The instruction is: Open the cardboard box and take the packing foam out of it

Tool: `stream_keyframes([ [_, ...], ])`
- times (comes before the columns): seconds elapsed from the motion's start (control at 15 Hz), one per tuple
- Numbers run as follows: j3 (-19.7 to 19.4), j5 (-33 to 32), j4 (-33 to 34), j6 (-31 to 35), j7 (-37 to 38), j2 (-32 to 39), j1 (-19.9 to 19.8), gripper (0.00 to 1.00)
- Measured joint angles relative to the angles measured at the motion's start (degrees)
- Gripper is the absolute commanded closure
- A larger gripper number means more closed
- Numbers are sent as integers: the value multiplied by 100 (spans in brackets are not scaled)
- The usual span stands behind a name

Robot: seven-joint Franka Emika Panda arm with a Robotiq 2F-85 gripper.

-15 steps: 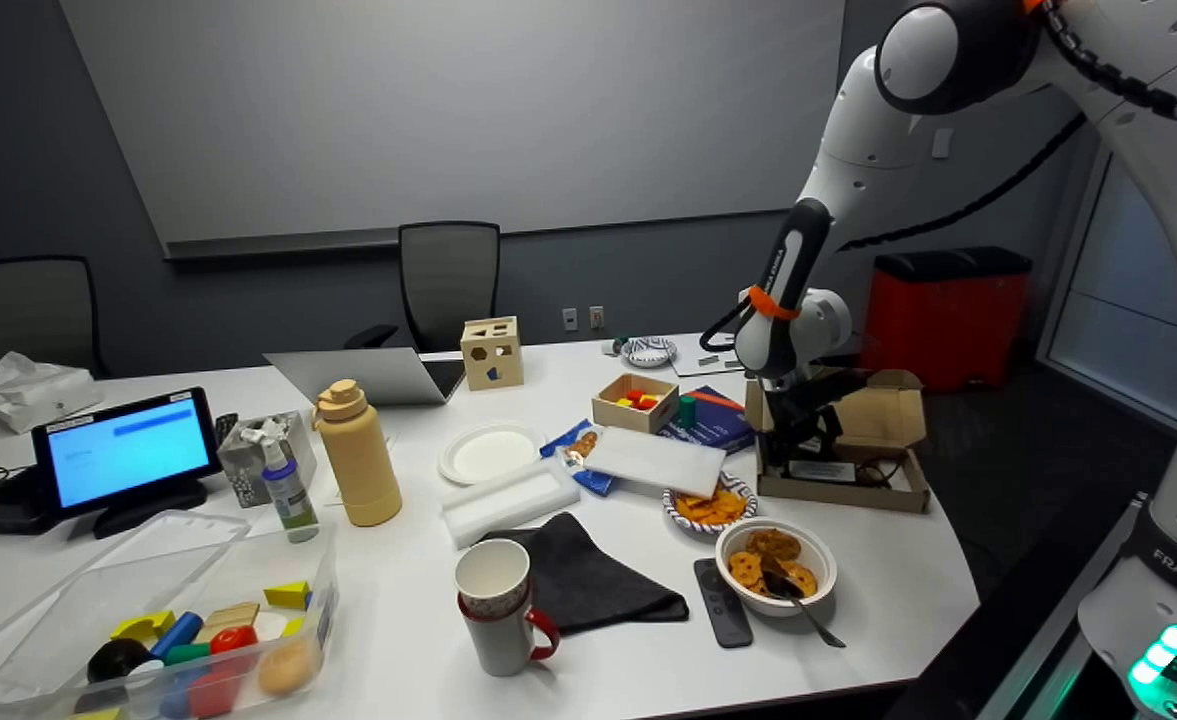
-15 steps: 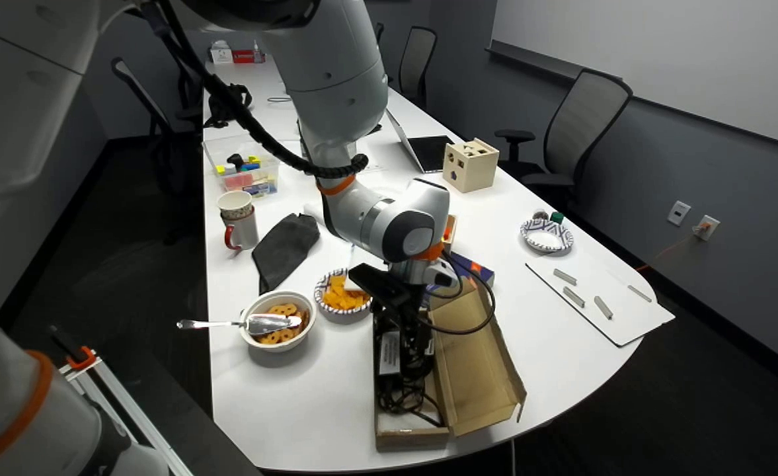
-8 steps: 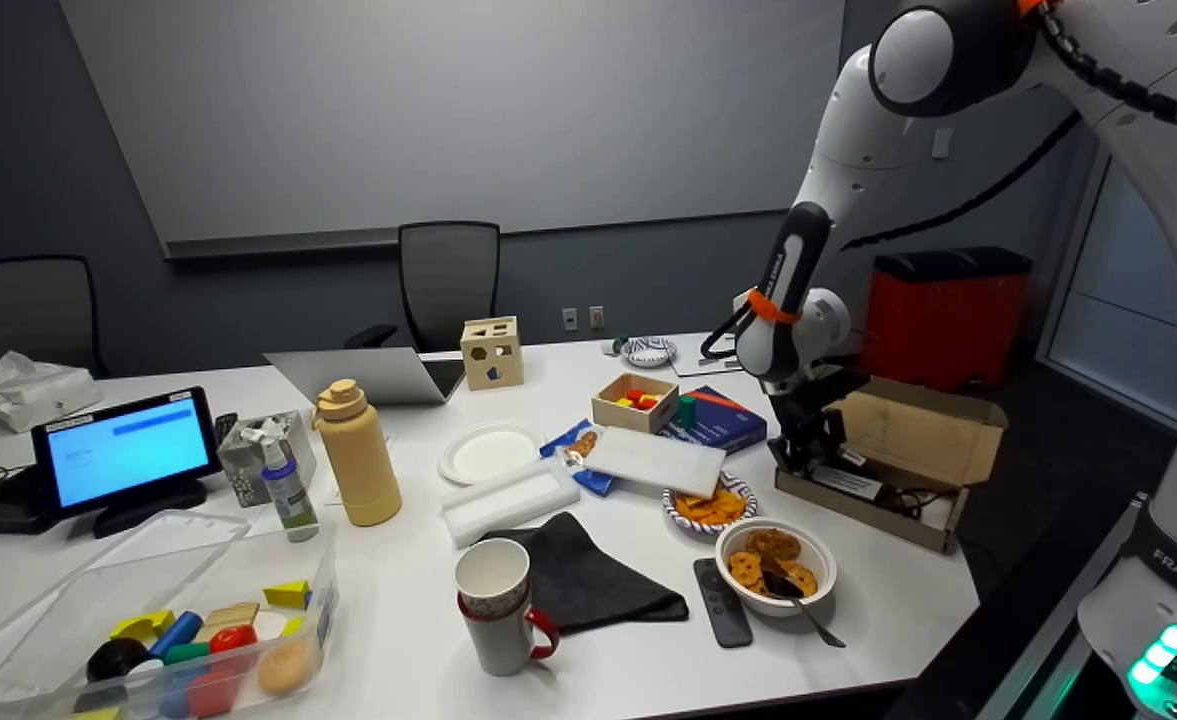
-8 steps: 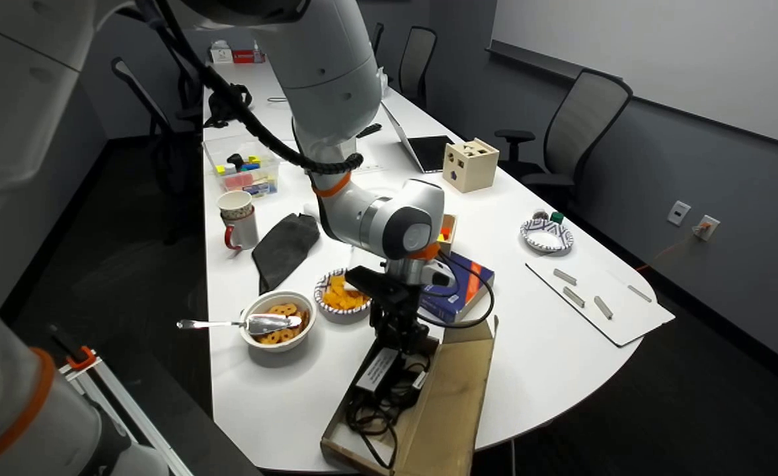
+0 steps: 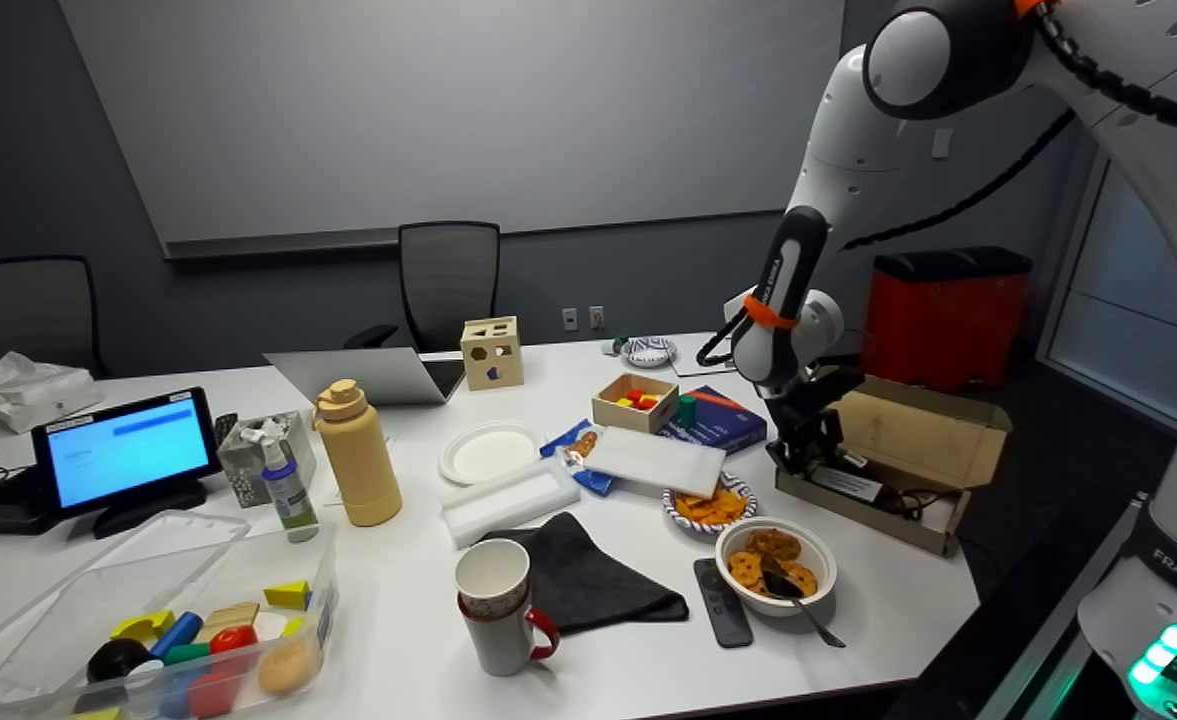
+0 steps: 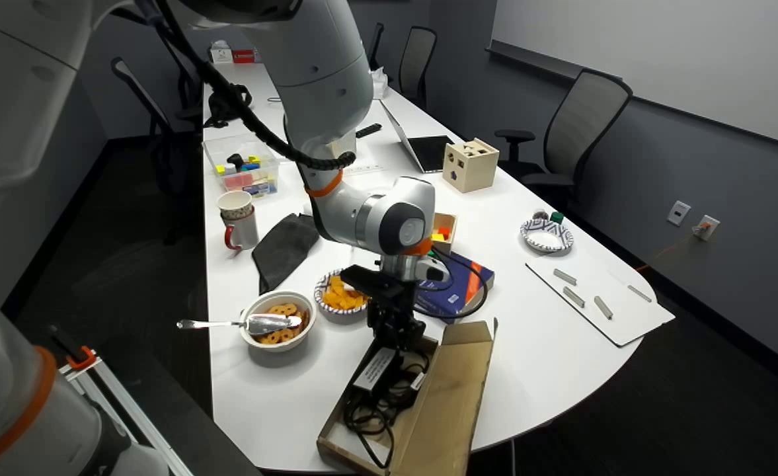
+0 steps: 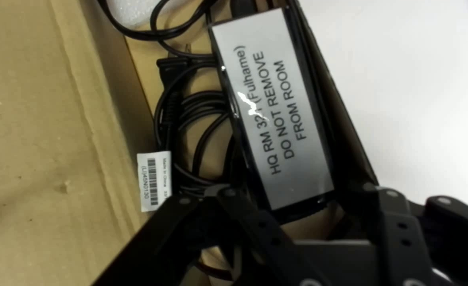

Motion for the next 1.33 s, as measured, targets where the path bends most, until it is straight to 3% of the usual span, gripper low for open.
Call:
stream_keyframes([
  [0.47, 158, 22, 451, -1017, 2, -328, 8, 67],
  [0.53, 179, 25, 539, -1232, 2, -418, 8, 37],
  [0.6, 200, 25, 624, -1412, 2, -506, 8, 16],
  [0.87, 290, 21, 734, -1749, 3, -721, 8, 1],
  [1.13, 270, -265, 413, -1716, 176, -861, 48, 0],
  [1.33, 79, -771, -16, -1669, 803, -1147, 166, 0],
])
